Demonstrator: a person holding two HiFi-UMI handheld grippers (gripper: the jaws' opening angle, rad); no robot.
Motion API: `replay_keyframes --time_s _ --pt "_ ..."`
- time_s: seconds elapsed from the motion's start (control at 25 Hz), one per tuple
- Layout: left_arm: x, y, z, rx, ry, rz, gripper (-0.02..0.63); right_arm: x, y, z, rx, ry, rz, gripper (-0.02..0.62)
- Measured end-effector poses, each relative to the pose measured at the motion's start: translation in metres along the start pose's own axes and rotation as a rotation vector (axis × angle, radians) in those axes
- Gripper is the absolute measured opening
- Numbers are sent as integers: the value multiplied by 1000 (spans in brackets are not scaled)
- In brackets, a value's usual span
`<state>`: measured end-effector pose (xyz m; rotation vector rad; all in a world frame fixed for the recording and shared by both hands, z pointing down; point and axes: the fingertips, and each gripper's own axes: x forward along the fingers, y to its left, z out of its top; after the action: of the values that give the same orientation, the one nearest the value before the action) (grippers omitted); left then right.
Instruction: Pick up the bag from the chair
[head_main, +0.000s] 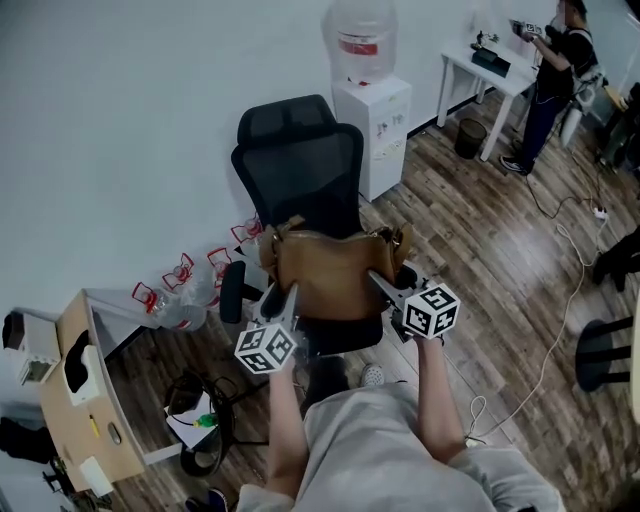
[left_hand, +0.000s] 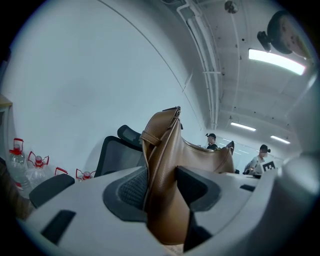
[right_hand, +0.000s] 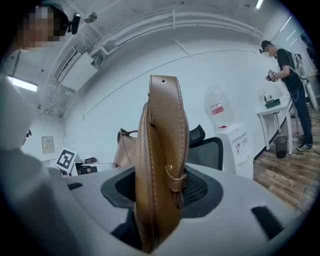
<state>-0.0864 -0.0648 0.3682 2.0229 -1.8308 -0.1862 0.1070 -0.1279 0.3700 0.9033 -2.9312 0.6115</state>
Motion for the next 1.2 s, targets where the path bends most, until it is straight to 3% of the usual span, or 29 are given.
replay_keyframes --time_s 1.04,1.2 --pt "-6 -7 -11 -19 10 -10 146 -14 -5 -9 -17 23 -38 209" --pt "-4 -5 -7 -37 -20 -5 134 -13 -2 -2 -4 -24 -48 182"
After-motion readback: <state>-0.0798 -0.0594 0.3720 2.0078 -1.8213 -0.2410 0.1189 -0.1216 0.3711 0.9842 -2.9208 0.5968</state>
